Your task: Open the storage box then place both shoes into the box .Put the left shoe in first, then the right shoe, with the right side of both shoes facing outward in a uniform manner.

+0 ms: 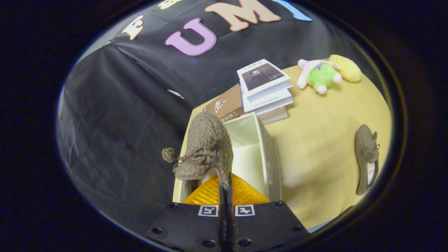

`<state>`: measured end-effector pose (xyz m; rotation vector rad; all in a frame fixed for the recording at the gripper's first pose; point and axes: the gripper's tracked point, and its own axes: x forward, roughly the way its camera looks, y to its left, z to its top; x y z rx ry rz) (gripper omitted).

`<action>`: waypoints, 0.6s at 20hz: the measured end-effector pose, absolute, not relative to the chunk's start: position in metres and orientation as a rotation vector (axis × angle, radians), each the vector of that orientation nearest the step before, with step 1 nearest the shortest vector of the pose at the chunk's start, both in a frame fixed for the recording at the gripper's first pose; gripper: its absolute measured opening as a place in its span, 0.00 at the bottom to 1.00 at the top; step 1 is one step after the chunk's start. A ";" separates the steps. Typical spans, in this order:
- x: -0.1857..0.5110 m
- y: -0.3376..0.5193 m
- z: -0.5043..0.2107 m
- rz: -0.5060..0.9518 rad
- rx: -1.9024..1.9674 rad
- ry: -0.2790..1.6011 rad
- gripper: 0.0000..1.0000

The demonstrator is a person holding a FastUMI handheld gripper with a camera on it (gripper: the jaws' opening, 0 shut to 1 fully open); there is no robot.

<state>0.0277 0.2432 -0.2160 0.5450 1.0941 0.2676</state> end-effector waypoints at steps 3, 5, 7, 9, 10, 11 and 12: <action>0.025 0.261 -0.238 0.265 0.510 1.137 0.03; 0.022 0.272 -0.253 0.256 0.483 1.171 0.03; 0.020 0.279 -0.266 0.238 0.455 1.195 0.03; 0.022 0.284 -0.281 0.212 0.430 1.220 0.03; 0.021 0.287 -0.286 0.198 0.424 1.234 0.03; 0.019 0.290 -0.290 0.190 0.422 1.247 0.03; 0.018 0.293 -0.294 0.185 0.419 1.257 0.03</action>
